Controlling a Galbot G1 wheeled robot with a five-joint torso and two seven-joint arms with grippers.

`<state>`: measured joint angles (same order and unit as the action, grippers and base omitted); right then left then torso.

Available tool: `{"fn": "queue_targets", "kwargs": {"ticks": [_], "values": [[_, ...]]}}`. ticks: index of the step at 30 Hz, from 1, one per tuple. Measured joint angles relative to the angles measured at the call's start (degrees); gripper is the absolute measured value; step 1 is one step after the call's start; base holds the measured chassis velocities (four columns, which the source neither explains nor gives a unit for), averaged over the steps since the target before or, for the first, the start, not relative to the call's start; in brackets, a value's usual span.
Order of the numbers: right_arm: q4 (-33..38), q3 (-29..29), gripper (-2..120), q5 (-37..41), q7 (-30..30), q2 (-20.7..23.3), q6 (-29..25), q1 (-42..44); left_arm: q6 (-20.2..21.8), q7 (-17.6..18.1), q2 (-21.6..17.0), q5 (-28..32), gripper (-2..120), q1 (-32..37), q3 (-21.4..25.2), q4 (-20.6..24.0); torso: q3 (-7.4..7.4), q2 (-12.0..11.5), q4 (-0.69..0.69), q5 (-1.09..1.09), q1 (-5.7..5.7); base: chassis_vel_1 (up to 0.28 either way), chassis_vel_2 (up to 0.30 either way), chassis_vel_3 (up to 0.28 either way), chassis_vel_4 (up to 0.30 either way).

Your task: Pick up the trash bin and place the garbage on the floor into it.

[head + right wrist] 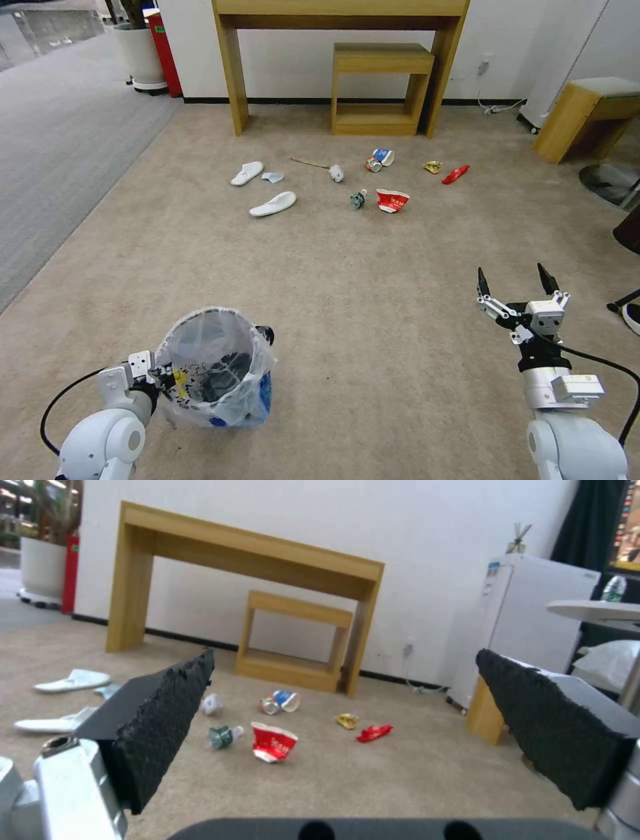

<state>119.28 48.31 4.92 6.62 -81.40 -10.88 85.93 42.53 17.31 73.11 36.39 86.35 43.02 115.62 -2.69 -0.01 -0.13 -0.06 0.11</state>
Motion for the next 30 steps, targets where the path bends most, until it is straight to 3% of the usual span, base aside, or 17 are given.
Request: {"fn": "queue_targets", "kwargs": {"ticks": [8, 16, 19, 26, 30], "values": [[0.48, 0.13, 100, -0.13, -1.66, -0.05, 0.19, 0.05, 0.11, 3.10, 0.40, 4.77, 0, 0.54, 1.38, 3.89, 0.01, 0.00, 0.01, 0.04, 0.00, 0.000, 0.000, 0.000, 0.000], [0.51, 0.89, 100, 2.69, -3.09, -0.28, -2.01, 0.54, -0.10, 9.62, 3.28, 13.82, 0, 0.22, 3.78, 12.77, 0.02, 0.00, 0.01, 0.06, 0.00, 0.000, 0.000, 0.000, 0.000], [0.25, 1.37, 100, 3.46, -3.11, -0.34, -2.52, 0.49, -0.20, 12.95, 4.61, 15.16, 0, 0.33, 6.00, 16.00, 0.02, 0.00, 0.00, 0.06, 0.00, 0.000, 0.000, 0.000, 0.000], [-0.30, 1.40, 100, 3.64, -2.75, -0.97, -3.65, 0.26, -0.25, 16.26, 4.63, 15.98, 0, 1.78, 11.68, 19.68, 0.02, 0.00, 0.02, 0.06, 0.00, 0.000, 0.000, 0.000, 0.000], [-0.52, 1.35, 100, 3.65, -2.69, -1.52, -4.30, 0.36, -0.30, 19.36, 5.64, 21.20, 0, 1.83, 14.67, 22.11, 0.02, 0.00, 0.02, 0.06, 0.00, 0.000, 0.000, 0.000, 0.000]]}}
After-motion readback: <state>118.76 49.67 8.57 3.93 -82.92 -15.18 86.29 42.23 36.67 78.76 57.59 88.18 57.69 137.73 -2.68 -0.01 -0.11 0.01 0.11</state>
